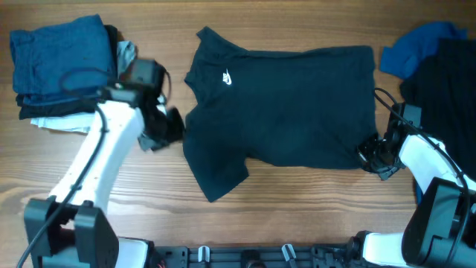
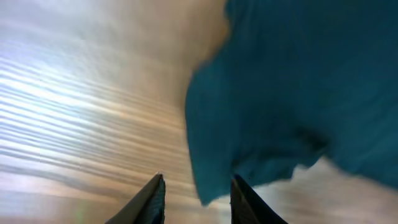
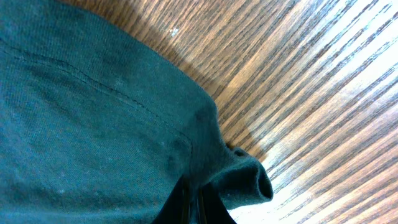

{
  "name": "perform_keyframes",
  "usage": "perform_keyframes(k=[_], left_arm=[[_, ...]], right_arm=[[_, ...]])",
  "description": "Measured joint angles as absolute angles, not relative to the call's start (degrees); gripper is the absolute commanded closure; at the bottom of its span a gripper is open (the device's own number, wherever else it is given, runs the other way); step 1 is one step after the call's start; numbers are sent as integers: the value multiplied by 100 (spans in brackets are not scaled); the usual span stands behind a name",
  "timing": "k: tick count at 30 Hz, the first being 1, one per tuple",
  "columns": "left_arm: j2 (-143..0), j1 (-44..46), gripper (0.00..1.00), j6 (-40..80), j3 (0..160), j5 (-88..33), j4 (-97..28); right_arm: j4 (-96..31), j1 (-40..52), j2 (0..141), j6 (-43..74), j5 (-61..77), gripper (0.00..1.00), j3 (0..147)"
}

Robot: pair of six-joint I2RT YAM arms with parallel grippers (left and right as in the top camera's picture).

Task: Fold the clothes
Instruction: 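Grasp the lower left sleeve with the left gripper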

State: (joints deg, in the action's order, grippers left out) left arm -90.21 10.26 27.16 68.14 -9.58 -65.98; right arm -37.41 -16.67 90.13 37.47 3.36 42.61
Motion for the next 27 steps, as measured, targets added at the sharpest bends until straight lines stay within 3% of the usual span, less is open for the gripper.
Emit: perform_keyframes(k=[7,9,14,27], left_arm=[[-9013,1656,61,2714,5417,-1535,-6289],[-9011,1774,54,2716,5256,-1693,-6020],[-9013,2200,49,2897,4893,-2049,-5065],[-9498,2895,44,3723,4744,-1413,-4825]], right_arm=[[-3717,-1667,9004,3747,340,96,4250],[-3712,-1667,9004,3747,340,96,4250],[-3531,-1667,9004,3721,403,96,4244],[-3518,-1667,9004,3614,408,96,4239]])
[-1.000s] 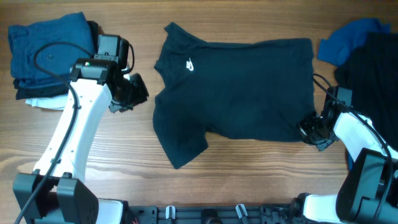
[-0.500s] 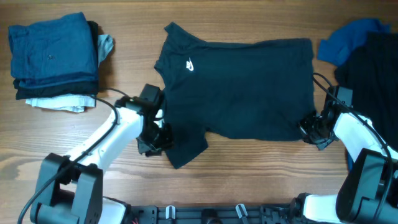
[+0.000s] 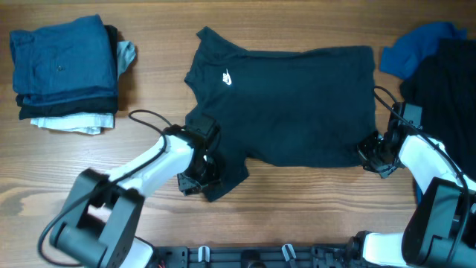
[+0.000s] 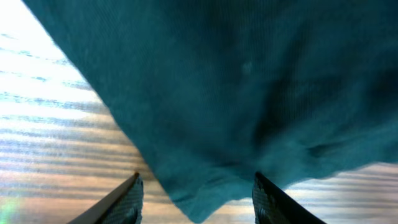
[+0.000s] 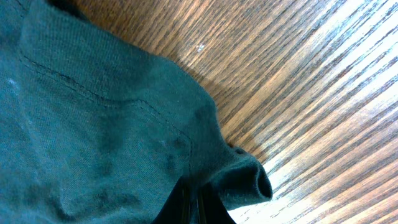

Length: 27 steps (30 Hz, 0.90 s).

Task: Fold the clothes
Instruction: 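Grasp the lower left sleeve with the left gripper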

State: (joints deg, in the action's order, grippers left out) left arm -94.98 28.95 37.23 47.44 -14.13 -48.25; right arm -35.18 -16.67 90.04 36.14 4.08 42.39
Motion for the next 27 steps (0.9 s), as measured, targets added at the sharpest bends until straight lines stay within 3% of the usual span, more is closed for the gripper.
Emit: perform_keyframes(k=[2,4,7,9,18,27], left_arm=[[-9609,2899,54,3787,4790,-1422,-4858],[-9677,2897,78,3830,4834,-1422,-4884],[-9727,2899,85,3874,4851,-1448,-4886],[-9730,2899,96,3848,4849,-1446,-4899],[-9826,2875,96,3647,4923,-1481,-5137],[-10020,2379,96,3105,5721,-1284,-6051]], right_arm=[[-3516,-1667,9004,3616,408,96,4239],[-3518,-1667,9004,3614,408,96,4239],[-3520,-1667,9004,3616,408,96,4239],[-3520,-1667,9004,3614,408,96,4239],[-3586,-1667,9013,3406,425,96,4265],[-4661,-1667,9238,3118,493,96,4963]])
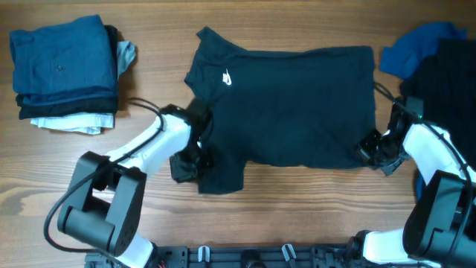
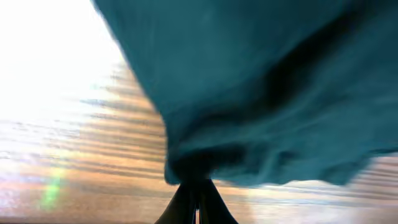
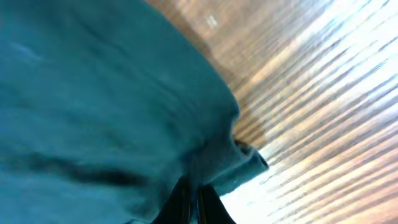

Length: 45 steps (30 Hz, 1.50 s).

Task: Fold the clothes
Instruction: 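Grasp the lower left sleeve with the left gripper, then fold the left sleeve and right hem upward toward the collar with both grippers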

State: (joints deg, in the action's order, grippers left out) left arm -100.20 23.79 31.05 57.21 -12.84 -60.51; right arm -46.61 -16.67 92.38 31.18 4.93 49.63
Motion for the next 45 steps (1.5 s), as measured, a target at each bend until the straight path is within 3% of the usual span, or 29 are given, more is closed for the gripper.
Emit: perform_keyframes(k=[16,31,35,38,40,42,45], left_arm=[[-10027,2021,96,2808,8044,-659,-6532],[-10027,1498,96,2724,8665,-462,-5085],[-10031,1555,68,2722,8659,-558,-6108],[-10053,1697,38,2652,8477,-587,-6490],[-10090,1817,44,2220,8128,-591,-6416],[-10138,1931,64,1761,7817,-587,-6248],[-10202,2040,59,1170,7413,-585,-5494]], right_arm=[[-5564,-1664,9240,2923,515,96,6547],[-4624,-1614,9249,3083,558,96,6914],[-4624,-1544,9266,3122,580,96,6914],[-4626,-1518,9268,3122,596,96,6914],[-4661,-1507,9268,3122,596,96,6914],[-4665,-1503,9268,3122,598,96,6914],[-4670,-1483,9268,3122,598,96,6914]])
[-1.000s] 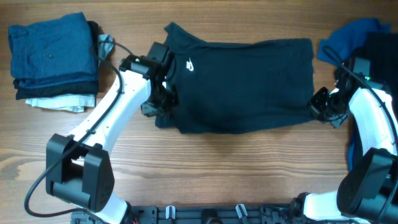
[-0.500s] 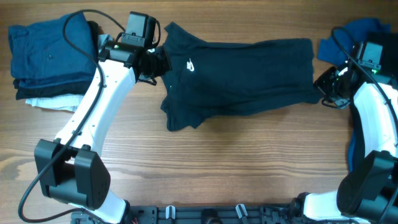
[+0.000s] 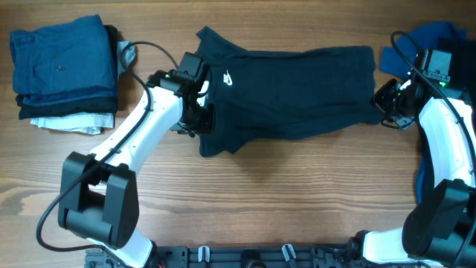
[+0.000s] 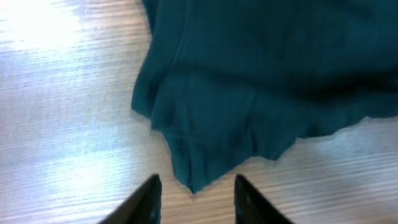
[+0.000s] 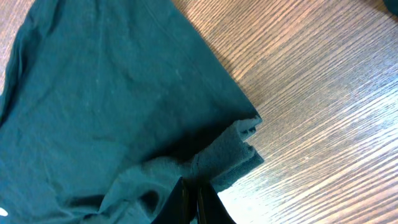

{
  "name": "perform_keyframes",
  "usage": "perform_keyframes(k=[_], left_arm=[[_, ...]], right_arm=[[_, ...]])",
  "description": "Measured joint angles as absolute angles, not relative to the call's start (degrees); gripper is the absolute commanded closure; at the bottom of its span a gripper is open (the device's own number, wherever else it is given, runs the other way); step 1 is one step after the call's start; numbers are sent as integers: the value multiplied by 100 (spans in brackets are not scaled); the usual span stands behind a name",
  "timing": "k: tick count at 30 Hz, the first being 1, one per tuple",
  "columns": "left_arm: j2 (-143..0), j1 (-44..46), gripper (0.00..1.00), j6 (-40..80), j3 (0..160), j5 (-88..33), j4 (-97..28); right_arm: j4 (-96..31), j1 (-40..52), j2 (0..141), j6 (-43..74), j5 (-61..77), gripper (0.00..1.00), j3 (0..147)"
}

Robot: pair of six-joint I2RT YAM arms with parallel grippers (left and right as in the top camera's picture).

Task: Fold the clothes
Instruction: 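Fold the left sleeve and right hem upward toward the collar with both grippers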

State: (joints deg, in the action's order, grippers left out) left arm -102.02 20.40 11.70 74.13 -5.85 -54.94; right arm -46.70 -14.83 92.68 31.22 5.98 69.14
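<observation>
The dark T-shirt [image 3: 290,82] with a small white logo lies on the wooden table, its near half folded back over the far half. My left gripper [image 3: 197,119] hovers open just past the shirt's left end; in the left wrist view the sleeve corner [image 4: 193,168] lies loose on the wood in front of the left gripper [image 4: 196,183]. My right gripper [image 3: 387,100] is shut on the bunched hem at the shirt's right end, seen in the right wrist view as the right gripper [image 5: 191,186] pinching the doubled hem [image 5: 233,149].
A stack of folded clothes [image 3: 63,71], blue on top, sits at the far left. A pile of unfolded garments [image 3: 450,56], blue and black, lies at the far right beside my right arm. Bare wood [image 3: 297,193] fills the near side.
Both grippers have moved from the shirt's near edge toward the far side, and the near half now lies over the far half. The left gripper has opened and let go of the sleeve.
The shirt lay flat, my right gripper shut on its near right hem corner and my left open beside its left side. Then the left stood open over the near sleeve, then shut on it. Now the shirt is folded in half lengthwise and the left has released.
</observation>
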Motion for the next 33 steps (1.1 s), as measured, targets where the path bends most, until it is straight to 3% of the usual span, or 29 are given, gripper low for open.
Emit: perform_keyframes(k=[5,17,26,31,33], left_arm=[[-10322,2043,56,810,6932,-582,-4491],[-10634,2043,54,751,6914,-36,-4268],[-10720,2043,73,709,6914,-163,-4235],[-10923,2043,91,670,6912,-180,-4237],[-10923,2043,94,672,6912,-185,-4252]], right_arm=[[-4713,-1476,9268,3122,598,96,6914],[-4711,-1476,9271,3122,598,95,6914],[-4709,-1476,9268,3120,598,96,6914],[-4711,-1476,9271,3120,598,96,6914],[-4711,-1476,9271,3120,598,96,6914]])
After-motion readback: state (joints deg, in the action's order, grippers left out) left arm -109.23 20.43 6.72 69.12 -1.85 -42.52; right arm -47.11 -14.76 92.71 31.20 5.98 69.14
